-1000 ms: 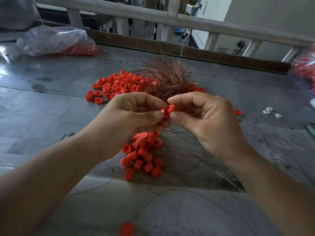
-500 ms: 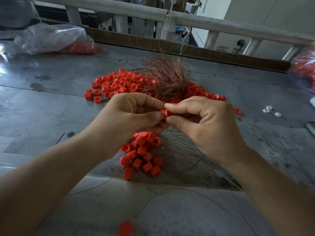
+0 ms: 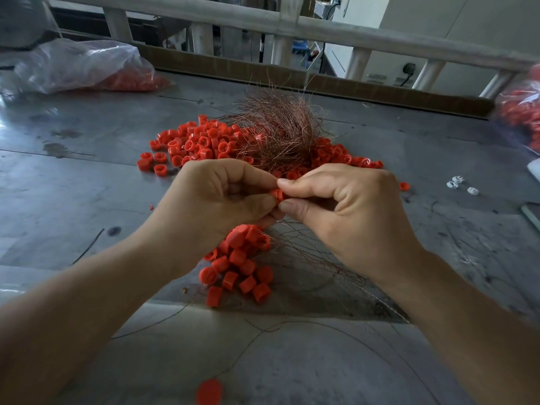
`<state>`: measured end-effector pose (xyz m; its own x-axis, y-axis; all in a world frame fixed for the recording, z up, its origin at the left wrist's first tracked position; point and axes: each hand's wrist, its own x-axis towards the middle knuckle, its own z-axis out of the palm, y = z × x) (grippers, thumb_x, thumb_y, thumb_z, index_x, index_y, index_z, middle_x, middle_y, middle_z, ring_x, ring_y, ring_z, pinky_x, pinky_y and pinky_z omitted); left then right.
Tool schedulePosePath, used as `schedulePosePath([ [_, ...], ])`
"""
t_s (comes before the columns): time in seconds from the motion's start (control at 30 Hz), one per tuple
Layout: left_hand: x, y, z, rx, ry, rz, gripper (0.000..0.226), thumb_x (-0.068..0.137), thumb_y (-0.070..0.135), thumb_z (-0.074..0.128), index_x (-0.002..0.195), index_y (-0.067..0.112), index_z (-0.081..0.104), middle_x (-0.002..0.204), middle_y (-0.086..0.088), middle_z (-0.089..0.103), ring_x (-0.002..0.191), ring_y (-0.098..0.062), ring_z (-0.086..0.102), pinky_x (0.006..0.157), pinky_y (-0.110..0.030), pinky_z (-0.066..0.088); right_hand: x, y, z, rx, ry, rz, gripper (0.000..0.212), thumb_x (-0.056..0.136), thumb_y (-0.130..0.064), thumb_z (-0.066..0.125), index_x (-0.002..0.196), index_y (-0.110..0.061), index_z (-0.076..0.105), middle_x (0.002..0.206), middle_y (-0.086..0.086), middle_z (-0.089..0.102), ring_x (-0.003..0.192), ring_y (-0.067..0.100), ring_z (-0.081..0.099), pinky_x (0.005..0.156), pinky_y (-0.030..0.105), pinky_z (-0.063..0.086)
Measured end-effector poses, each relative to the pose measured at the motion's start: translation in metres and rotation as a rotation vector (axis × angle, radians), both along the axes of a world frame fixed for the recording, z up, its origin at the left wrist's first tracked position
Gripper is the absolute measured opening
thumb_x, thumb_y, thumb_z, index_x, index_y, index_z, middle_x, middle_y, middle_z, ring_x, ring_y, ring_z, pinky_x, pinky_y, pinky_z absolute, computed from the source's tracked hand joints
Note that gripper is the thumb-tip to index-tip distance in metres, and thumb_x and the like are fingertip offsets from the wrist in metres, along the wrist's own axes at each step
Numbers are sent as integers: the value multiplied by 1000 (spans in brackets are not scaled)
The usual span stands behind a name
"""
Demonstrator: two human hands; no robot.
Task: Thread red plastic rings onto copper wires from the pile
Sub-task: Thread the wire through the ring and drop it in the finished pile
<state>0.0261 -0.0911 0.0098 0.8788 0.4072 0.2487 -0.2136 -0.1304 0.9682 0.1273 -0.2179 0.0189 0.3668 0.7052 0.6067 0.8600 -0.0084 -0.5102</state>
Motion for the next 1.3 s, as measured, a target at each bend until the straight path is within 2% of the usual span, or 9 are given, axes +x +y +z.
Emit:
schedulePosePath([
  [0.17, 0, 0, -1, -77, 28, -33, 19, 55, 10, 65, 72, 12, 74, 68, -8, 72, 64, -17, 70, 58, -18, 54, 1, -2, 0, -14, -93, 10, 20, 70, -11, 72, 89, -3, 72, 80, 5, 70, 78, 8, 62, 70, 12, 50],
  [0.43, -1, -2, 0, 90, 60, 0, 18, 57, 14, 65, 75, 16, 69, 68, -3, 72, 62, -15, 70, 58, -16, 54, 3, -3, -3, -36, -218, 26, 17, 69, -5, 72, 85, 0, 72, 78, 8, 71, 70, 12, 66, 70, 19, 51],
  [0.5, 0, -2, 0, 60, 58, 1, 18, 56, 13, 65, 73, 17, 70, 67, -4, 72, 62, -16, 70, 58, -16, 53, 4, -3, -3, -46, -92, 28, 20, 69, -8, 73, 88, -3, 72, 82, 4, 70, 76, 8, 65, 72, 14, 51],
  [0.57, 1, -2, 1, -3, 41, 14, 17, 54, 13, 66, 69, 19, 71, 66, -7, 72, 61, -17, 70, 57, -16, 53, 5, -3, -1, -42, 121, 41, 24, 69, -10, 74, 93, -7, 71, 85, -8, 67, 85, 3, 63, 75, 11, 50],
  [0.63, 1, -3, 1, -25, 19, 25, 17, 54, 13, 66, 69, 20, 71, 66, -8, 72, 61, -18, 70, 57, -17, 54, 5, -3, 0, -32, 221, 53, 27, 69, -11, 74, 95, -12, 69, 89, -19, 61, 85, -1, 64, 75, 11, 50],
  [0.73, 1, -3, 2, -24, 12, 31, 20, 55, 11, 65, 73, 16, 69, 67, -7, 72, 62, -18, 70, 57, -17, 53, 5, -3, 2, -7, 242, 73, 30, 68, -15, 73, 97, -16, 66, 85, -17, 63, 83, -1, 65, 75, 13, 51],
  [0.93, 0, -5, 2, 12, 24, 40, 22, 55, 11, 65, 77, 13, 68, 70, -5, 72, 62, -15, 70, 58, -15, 53, 4, -3, -3, 24, 113, 28, 25, 69, -16, 72, 92, -7, 71, 86, -9, 64, 85, 2, 64, 74, 12, 51],
  [1.17, 0, -1, 1, -86, 37, -38, 27, 52, 13, 66, 78, 18, 73, 68, -7, 72, 64, -18, 70, 58, -18, 54, 1, -2, -5, 89, 136, 64, 25, 69, -17, 71, 92, -8, 70, 83, -8, 66, 79, 4, 66, 70, 18, 54],
  [1.3, -2, 4, 5, -139, 74, -163, 26, 51, 15, 73, 76, 14, 74, 68, -10, 71, 64, -18, 70, 56, -18, 54, 4, -2, -1, 66, 312, 151, 21, 64, -23, 73, 84, -19, 68, 77, -13, 66, 74, 3, 66, 67, 15, 52],
])
